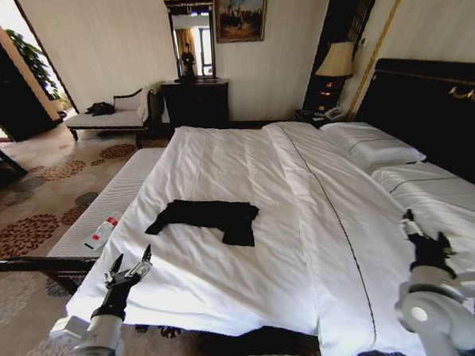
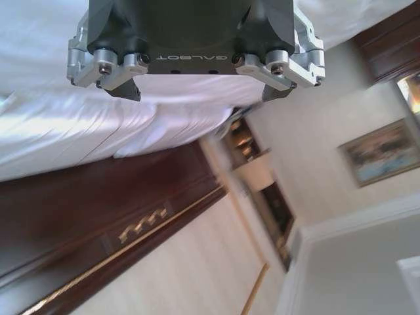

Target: Fold the clothes on the bed.

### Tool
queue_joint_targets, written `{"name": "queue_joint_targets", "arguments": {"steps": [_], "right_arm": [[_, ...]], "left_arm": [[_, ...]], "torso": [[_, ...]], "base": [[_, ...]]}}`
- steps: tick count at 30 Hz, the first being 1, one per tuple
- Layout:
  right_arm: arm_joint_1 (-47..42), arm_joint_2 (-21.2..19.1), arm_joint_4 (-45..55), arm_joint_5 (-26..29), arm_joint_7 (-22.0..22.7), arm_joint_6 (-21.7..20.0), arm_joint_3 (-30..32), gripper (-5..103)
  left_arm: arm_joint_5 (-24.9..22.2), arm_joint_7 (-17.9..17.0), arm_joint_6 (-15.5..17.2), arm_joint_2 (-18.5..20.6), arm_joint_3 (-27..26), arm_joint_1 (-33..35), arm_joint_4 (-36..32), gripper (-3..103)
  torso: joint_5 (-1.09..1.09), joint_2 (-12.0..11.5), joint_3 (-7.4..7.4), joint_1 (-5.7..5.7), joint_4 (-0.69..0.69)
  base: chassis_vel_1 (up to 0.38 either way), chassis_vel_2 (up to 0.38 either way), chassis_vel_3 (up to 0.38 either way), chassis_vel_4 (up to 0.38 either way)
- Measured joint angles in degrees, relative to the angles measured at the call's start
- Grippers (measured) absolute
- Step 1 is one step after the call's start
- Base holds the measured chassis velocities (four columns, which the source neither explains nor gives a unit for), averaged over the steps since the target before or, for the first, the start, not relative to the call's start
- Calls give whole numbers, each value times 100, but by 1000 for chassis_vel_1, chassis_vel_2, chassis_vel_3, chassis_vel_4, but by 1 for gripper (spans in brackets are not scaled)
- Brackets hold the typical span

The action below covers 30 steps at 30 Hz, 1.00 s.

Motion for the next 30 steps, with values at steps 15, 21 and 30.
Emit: {"name": "queue_joint_targets", "arguments": {"steps": [15,21,30], "right_arm": [[-865,-108,-243,-3313,-3221,2100,-1814,100],[-994,-108,-21,-3870,-3450,1883,-1534,100],[-1245,-277,770,-3255,-1830,-143,-1447,100]], "left_arm": [[380,12,-39,-629,483,-41,-34,100],[884,286,-457,-706,585,157,-106,100],[974,304,-423,-607,476,151,-316,100]], "torso": [[3,0,-1,-1,2],[3,0,0,0,2],[3,0,0,0,2]], "base": [[0,0,0,0],[0,0,0,0],[0,0,0,0]]}}
